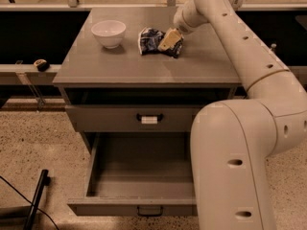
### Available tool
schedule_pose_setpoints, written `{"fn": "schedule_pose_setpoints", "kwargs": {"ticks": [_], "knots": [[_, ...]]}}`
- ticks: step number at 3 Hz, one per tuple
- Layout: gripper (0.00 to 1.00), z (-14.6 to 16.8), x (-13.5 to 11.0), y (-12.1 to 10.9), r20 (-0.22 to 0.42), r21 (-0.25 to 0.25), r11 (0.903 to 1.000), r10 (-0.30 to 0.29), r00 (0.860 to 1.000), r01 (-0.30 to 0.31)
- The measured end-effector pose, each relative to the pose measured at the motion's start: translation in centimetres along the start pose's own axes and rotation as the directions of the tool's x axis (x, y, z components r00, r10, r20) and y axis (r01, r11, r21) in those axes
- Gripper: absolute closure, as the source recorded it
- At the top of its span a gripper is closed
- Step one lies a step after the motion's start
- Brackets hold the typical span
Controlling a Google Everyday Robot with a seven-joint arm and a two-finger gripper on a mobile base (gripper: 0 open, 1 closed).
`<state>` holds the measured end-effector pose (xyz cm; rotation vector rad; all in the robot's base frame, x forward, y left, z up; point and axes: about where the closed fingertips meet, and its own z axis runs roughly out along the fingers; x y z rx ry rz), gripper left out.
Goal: Pick blue chip bag from middle drawer and place on counter
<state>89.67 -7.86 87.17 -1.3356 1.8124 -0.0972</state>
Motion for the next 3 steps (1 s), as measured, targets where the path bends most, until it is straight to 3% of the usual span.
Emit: {"fn": "schedule_pose_setpoints", "kwargs": {"ticks": [1,2,3], "knots": [[0.00,-4.0,-1.7,-0.7,0.094,-0.013,0.9999,-0.004,0.996,0.005],[0.00,-6.9,-4.6,-0.1,0.204,-0.053,0.9981,-0.017,0.979,0.029],[0.00,-6.8,-4.9,0.2,0.212,-0.061,0.9977,-0.016,0.977,0.030]]}}
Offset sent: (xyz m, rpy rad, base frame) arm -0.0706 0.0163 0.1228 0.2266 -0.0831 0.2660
